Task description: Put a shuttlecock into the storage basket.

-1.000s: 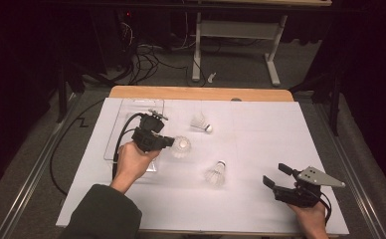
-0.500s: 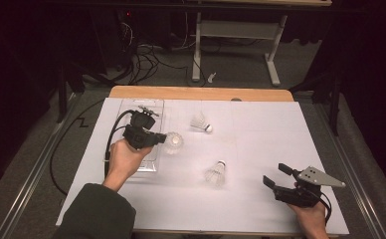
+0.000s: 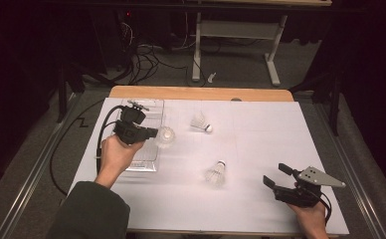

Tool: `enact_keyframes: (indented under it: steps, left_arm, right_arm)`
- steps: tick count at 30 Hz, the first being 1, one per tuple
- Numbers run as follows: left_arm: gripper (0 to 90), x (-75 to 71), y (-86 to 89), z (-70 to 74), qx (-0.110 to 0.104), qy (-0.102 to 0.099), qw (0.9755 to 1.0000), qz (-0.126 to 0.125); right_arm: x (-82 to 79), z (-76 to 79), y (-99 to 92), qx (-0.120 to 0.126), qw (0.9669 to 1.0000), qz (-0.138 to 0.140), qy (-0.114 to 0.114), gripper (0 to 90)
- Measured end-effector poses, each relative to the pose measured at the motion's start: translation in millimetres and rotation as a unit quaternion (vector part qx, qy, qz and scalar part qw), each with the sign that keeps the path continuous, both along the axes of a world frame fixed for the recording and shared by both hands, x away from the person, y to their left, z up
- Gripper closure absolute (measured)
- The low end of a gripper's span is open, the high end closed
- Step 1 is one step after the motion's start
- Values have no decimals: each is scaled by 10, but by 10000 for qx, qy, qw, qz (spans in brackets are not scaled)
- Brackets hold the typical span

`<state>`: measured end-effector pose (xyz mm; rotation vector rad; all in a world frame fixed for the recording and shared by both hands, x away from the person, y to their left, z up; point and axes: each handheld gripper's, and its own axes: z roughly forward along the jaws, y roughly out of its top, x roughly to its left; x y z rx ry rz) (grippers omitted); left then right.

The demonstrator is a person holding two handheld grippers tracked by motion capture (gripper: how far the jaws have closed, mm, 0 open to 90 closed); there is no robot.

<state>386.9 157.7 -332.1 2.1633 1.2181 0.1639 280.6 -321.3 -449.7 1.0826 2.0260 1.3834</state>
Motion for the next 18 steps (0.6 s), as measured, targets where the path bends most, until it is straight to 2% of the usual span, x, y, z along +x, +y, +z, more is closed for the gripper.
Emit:
enact_keyframes:
  steps: [8, 18]
  left_arm:
    - [900, 17, 82, 31, 18, -87, 9998, 165]
    - [900, 61, 240, 63, 48, -67, 9991, 412]
  right_arm:
    - [-2, 1, 0, -7, 10000, 2, -6, 239]
    - [-1, 0, 1, -12, 10000, 3, -4, 239]
